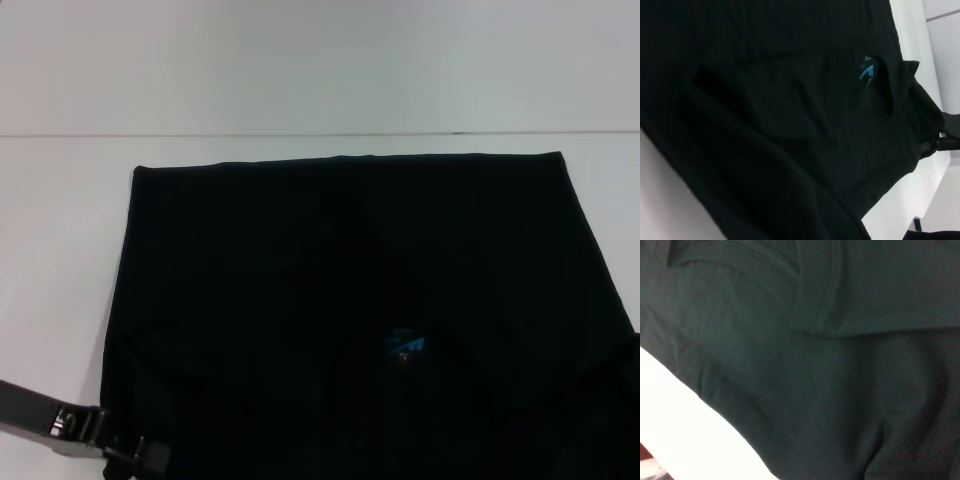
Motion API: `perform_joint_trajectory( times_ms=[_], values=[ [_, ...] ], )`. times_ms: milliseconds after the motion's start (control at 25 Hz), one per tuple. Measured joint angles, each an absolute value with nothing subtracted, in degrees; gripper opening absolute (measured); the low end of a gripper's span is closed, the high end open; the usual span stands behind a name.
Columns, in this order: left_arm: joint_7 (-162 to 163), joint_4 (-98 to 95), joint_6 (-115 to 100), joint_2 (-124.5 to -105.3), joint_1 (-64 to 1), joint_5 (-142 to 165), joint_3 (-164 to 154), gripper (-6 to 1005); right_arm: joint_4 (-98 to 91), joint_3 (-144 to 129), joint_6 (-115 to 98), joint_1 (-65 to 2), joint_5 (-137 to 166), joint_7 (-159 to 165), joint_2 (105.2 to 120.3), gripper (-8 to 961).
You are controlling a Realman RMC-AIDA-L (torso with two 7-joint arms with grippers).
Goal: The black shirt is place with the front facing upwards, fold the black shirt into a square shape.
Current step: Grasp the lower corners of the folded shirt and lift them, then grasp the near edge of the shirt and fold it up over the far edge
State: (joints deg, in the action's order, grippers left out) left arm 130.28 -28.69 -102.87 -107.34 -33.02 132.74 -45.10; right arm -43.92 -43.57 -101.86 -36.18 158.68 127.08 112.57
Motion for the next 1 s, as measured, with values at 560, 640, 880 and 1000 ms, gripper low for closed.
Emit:
perform_joint_trajectory(
  times_ms=[560,640,880,1000],
  values=[
    [130.6,-30.1,-96.3,-106.99,-36.0,132.2,-23.8,138,-33.2,-23.0,-95.6,-36.5,140.9,129.2,107.90,96],
    [130.7,-29.8,-92.6,-107.32,-36.0,132.1,-19.0,140,-31.7,-20.7,-92.2,-36.2,137.0,129.3,107.69,97],
    [129.0,-29.3,-82.4,-109.75,-35.5,126.9,-13.3,144,-26.6,-19.4,-78.8,-35.9,124.2,126.0,110.27,101],
    [125.7,-29.3,-76.4,-112.48,-35.3,122.4,-13.2,146,-25.8,-19.4,-71.1,-36.1,118.2,122.4,113.18,103]
  ],
)
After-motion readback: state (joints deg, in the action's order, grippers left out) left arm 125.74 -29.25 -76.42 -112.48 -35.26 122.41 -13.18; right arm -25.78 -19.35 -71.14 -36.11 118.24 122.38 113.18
